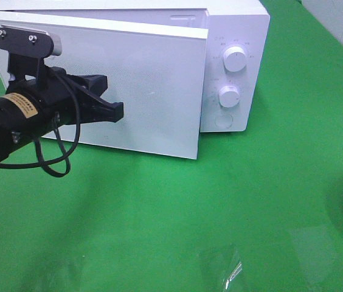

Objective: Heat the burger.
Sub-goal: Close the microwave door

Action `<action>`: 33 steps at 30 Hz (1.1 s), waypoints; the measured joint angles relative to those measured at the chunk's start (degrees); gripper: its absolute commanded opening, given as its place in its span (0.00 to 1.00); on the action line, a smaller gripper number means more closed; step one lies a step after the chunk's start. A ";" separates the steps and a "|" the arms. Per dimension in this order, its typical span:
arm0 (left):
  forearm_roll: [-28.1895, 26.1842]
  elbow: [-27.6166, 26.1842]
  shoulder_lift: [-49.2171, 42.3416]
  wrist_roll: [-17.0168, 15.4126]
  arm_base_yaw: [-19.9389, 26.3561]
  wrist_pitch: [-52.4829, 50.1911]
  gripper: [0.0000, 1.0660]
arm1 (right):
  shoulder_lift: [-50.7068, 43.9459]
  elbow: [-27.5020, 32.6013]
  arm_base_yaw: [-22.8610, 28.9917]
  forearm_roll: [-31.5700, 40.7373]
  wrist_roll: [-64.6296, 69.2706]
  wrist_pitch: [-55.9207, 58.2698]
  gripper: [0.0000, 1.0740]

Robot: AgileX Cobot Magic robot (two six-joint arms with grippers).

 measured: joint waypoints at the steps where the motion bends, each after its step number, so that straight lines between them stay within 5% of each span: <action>1: 0.00 0.00 0.00 0.00 0.00 0.00 0.00 | 0.00 0.00 0.00 0.00 0.00 0.00 0.71; 33: -2.12 -14.55 9.28 0.11 -1.49 6.30 0.00 | 0.00 0.00 0.00 0.00 0.00 0.00 0.71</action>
